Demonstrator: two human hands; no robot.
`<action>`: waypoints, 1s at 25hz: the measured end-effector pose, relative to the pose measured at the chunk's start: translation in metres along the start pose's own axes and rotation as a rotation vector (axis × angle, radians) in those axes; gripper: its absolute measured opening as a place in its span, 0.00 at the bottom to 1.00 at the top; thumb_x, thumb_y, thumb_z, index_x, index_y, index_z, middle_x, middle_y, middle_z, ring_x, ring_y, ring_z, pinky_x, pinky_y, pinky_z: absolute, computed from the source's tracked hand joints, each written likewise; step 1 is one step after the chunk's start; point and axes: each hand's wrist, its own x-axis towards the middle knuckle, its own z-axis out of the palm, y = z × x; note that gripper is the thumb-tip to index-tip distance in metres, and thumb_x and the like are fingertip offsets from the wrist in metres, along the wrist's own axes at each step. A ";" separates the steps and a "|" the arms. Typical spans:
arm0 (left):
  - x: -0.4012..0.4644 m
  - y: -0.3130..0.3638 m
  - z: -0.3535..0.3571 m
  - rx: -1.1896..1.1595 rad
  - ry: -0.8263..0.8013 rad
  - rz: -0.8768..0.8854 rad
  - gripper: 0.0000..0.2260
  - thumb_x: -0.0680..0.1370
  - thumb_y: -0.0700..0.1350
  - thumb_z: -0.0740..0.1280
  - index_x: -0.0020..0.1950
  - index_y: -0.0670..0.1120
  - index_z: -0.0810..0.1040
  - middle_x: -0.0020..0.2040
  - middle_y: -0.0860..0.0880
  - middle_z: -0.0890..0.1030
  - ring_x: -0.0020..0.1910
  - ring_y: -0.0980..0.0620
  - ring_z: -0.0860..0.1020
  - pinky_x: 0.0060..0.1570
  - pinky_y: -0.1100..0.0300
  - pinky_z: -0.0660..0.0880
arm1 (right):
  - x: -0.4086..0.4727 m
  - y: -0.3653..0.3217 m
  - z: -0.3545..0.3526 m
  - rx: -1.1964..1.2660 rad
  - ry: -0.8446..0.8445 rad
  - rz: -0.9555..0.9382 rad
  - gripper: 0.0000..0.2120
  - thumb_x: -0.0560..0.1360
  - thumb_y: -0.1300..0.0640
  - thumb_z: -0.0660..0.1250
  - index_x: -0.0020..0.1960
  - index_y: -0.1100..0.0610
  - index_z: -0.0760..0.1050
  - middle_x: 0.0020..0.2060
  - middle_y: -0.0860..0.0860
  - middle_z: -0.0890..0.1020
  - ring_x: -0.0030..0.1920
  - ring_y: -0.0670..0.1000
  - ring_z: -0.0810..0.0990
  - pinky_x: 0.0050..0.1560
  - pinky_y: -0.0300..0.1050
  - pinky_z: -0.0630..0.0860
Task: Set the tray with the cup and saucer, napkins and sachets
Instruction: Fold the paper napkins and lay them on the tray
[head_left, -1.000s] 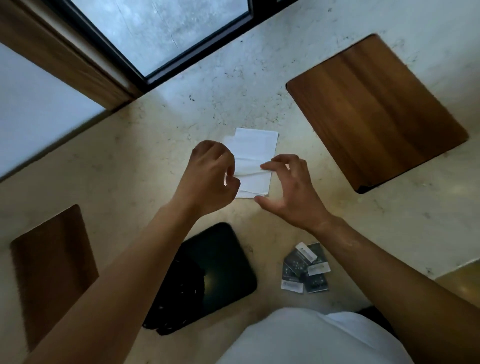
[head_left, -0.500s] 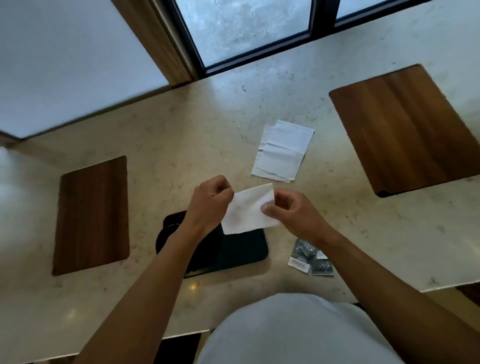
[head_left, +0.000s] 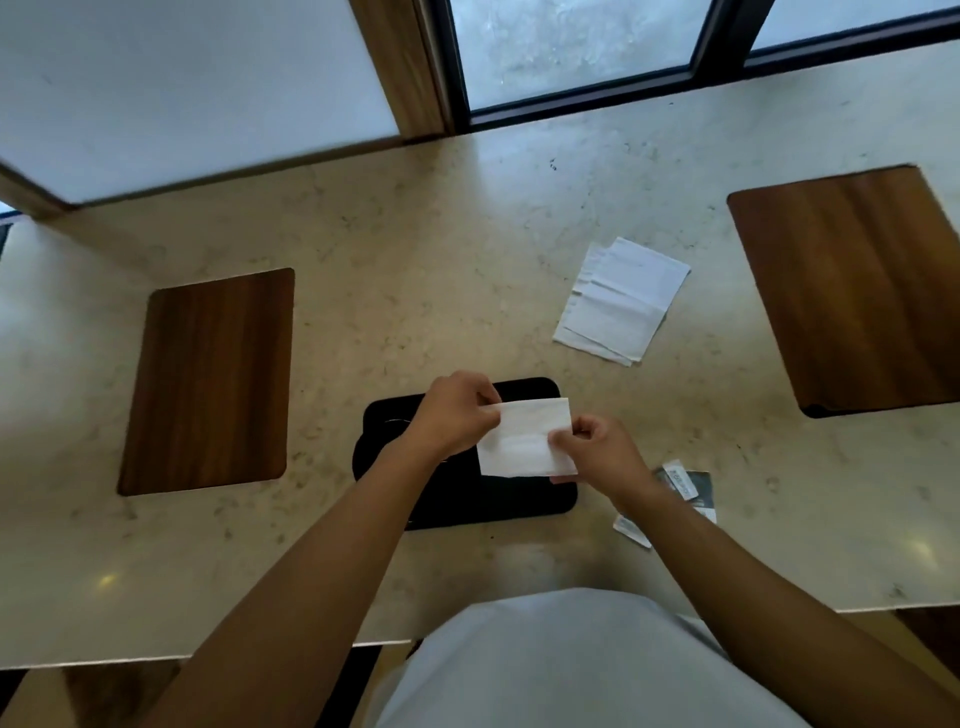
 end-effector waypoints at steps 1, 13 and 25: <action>0.005 -0.002 0.002 0.052 -0.010 0.004 0.06 0.76 0.44 0.70 0.50 0.47 0.86 0.48 0.50 0.85 0.46 0.53 0.81 0.48 0.54 0.81 | 0.003 0.001 0.004 -0.029 0.023 0.004 0.07 0.78 0.57 0.71 0.53 0.60 0.82 0.48 0.56 0.85 0.46 0.56 0.85 0.38 0.54 0.86; 0.049 -0.026 0.013 0.370 -0.046 0.070 0.06 0.77 0.45 0.63 0.46 0.51 0.80 0.43 0.52 0.83 0.45 0.48 0.79 0.55 0.49 0.65 | 0.030 -0.006 0.022 -0.723 0.261 -0.111 0.12 0.79 0.44 0.67 0.41 0.49 0.80 0.33 0.44 0.81 0.33 0.45 0.81 0.39 0.47 0.82; 0.056 -0.042 0.019 0.460 0.190 0.146 0.16 0.73 0.55 0.73 0.54 0.48 0.76 0.51 0.48 0.78 0.51 0.46 0.76 0.53 0.49 0.71 | 0.030 -0.008 0.019 -0.842 0.311 -0.126 0.15 0.77 0.43 0.68 0.37 0.49 0.68 0.32 0.45 0.77 0.32 0.46 0.74 0.29 0.43 0.65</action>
